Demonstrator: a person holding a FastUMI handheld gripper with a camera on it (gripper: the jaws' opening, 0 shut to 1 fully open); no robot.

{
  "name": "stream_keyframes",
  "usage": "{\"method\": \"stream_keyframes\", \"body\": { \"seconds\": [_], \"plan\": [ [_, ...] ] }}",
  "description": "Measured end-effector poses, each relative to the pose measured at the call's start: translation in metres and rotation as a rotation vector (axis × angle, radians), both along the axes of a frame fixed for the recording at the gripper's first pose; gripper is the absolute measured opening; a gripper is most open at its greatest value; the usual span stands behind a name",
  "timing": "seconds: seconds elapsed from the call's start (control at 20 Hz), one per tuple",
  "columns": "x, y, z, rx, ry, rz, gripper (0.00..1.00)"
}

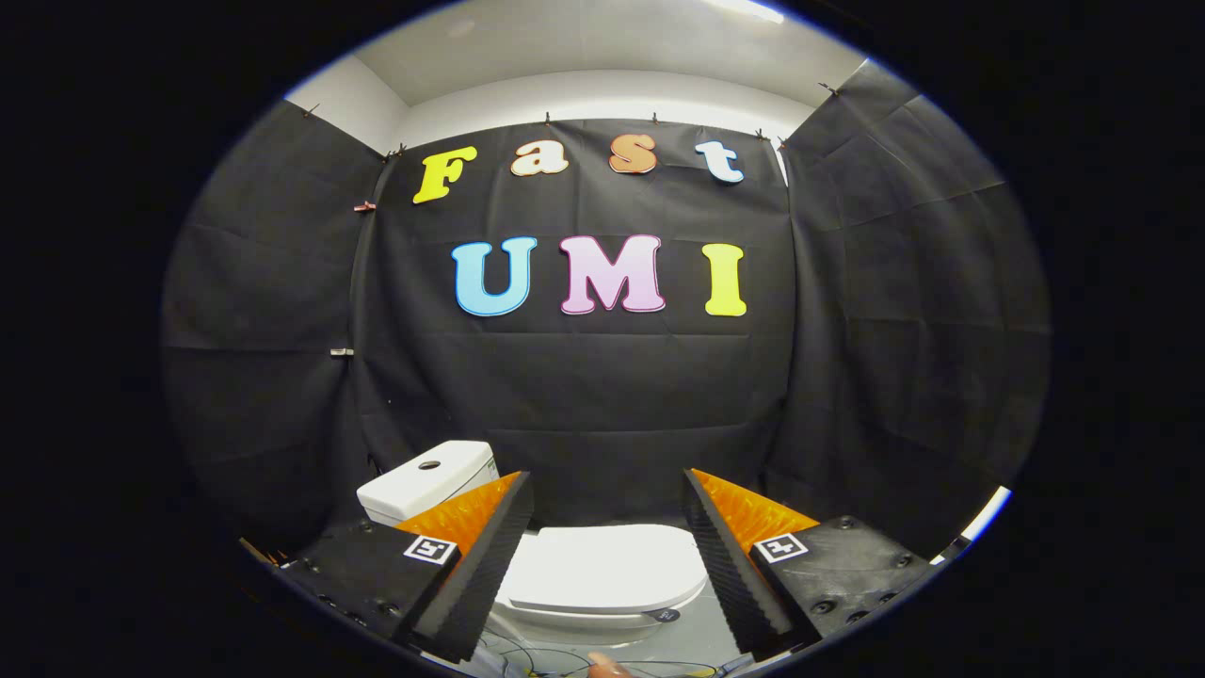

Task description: Open the toilet lid.

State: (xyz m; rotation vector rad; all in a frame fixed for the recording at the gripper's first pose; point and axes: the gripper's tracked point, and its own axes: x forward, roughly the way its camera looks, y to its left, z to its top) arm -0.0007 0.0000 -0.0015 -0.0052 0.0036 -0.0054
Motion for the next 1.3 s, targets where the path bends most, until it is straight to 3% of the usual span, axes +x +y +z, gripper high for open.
{"method": "stream_keyframes", "body": {
  "seconds": [0.65,1.0,1.3],
  "plan": [
    [0.011,-0.007,-0.027,0.02,0.057,-0.008,0.99],
    [0.037,-0.036,-0.083,0.187,0.12,-0.008,0.99],
    [0.075,-0.082,-0.167,0.352,0.204,-0.061,0.99]
  ]
}}
